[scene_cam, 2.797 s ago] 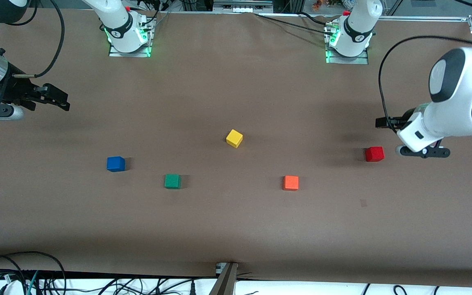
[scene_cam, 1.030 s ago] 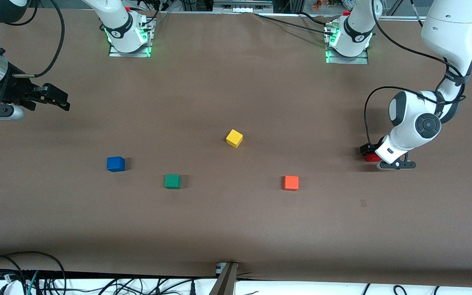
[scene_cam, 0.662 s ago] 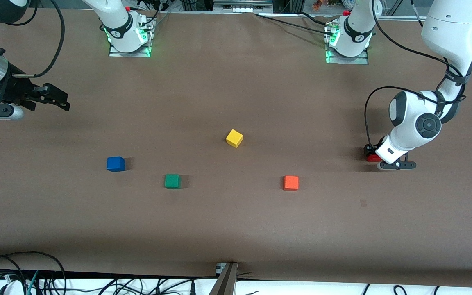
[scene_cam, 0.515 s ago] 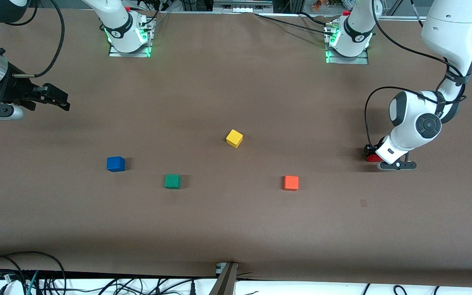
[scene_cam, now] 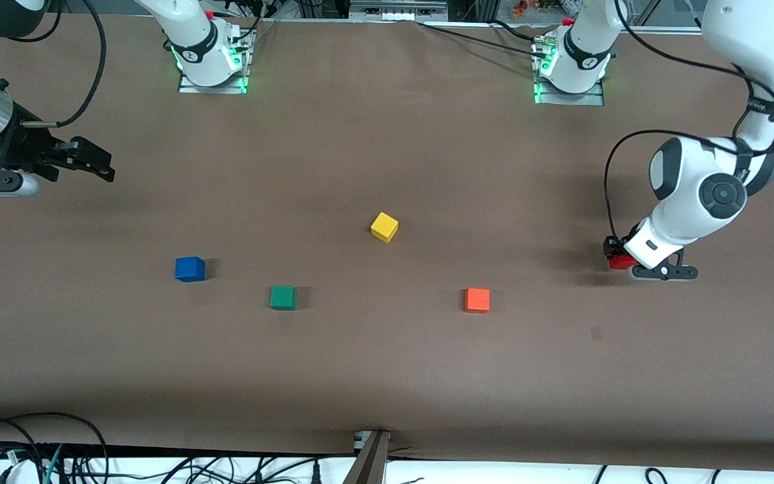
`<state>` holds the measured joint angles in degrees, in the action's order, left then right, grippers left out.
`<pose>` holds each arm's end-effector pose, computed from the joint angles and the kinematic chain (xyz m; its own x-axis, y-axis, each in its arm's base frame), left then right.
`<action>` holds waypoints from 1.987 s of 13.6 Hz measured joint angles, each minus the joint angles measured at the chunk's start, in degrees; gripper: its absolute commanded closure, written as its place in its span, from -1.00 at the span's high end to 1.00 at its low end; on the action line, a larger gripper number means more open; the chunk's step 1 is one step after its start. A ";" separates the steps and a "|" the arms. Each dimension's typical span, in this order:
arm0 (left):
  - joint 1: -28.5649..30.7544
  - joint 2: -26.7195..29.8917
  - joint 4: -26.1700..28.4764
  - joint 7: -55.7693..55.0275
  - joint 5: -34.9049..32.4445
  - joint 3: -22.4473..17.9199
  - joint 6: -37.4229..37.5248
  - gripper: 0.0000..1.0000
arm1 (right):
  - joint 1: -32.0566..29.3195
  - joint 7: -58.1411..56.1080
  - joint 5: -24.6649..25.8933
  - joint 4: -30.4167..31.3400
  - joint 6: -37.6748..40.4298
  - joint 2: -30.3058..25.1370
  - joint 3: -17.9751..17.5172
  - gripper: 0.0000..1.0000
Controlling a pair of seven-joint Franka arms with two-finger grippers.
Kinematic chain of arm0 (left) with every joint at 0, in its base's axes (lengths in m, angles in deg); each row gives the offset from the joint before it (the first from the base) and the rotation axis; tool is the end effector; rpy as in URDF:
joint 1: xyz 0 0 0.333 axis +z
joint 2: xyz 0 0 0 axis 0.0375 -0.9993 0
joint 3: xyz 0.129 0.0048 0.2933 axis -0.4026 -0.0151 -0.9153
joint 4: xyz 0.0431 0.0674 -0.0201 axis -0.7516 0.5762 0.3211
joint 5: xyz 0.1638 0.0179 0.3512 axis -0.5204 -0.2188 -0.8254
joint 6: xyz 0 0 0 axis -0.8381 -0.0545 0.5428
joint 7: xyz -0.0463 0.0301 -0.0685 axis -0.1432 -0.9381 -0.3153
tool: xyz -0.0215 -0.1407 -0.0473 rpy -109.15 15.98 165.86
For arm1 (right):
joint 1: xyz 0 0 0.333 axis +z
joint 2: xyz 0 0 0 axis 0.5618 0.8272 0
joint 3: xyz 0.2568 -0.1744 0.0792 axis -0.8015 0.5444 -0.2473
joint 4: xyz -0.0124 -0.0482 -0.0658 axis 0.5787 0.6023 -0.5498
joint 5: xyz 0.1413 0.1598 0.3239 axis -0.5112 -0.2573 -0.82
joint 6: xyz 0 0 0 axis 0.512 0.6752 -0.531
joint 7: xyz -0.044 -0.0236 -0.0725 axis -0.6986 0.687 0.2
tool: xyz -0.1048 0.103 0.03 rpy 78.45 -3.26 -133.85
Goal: Pass red block to right arm, stack on blue
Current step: 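Close the left gripper on the red cube and lift it, then carry the red cube with the left gripper while the right gripper approaches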
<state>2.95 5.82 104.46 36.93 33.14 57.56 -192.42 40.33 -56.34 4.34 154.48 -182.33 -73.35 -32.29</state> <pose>0.5801 0.0085 0.2403 0.9986 -0.0444 -0.0295 -0.0458 -0.9977 -0.0500 0.5621 0.0419 0.5463 0.9995 -0.0069 -0.0319 -0.0076 -0.9998 -0.0210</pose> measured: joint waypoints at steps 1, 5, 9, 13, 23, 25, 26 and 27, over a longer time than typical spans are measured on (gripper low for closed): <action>0.02 1.74 -1.03 0.34 0.65 1.23 2.64 -1.00 | 0.00 0.00 0.00 0.00 0.00 0.00 0.00 1.00; -0.18 4.89 -6.82 9.44 9.91 5.23 11.51 -0.87 | 0.00 0.00 0.00 0.00 0.03 0.00 0.00 1.00; -0.20 4.84 -10.30 22.73 21.32 9.07 17.20 -0.93 | 0.01 0.04 0.00 0.00 0.06 0.00 0.00 1.00; -0.31 4.86 -13.30 27.95 26.46 16.65 21.35 -1.00 | 0.18 -0.14 0.00 -0.02 0.04 0.05 -0.04 1.00; -1.55 -0.81 -14.69 73.67 60.80 21.98 21.83 -1.00 | 5.96 -2.82 -2.79 0.13 3.51 4.93 -0.30 1.00; -2.34 -3.57 -16.92 81.95 65.73 23.10 21.70 -1.00 | 6.40 -3.21 -13.16 0.14 3.61 5.81 -0.27 1.00; -3.00 -5.43 -18.03 84.97 67.65 23.23 21.29 -1.00 | 6.32 -3.21 -18.59 0.15 3.59 6.58 -0.10 1.00; -3.57 -7.40 -18.96 88.46 69.69 23.29 20.20 -1.00 | 6.00 -3.21 -24.15 0.15 3.56 7.58 0.18 1.00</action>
<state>-0.62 -1.58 85.50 125.40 102.83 80.85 -172.22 46.33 -59.55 -19.81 154.63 -178.76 -65.77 -32.11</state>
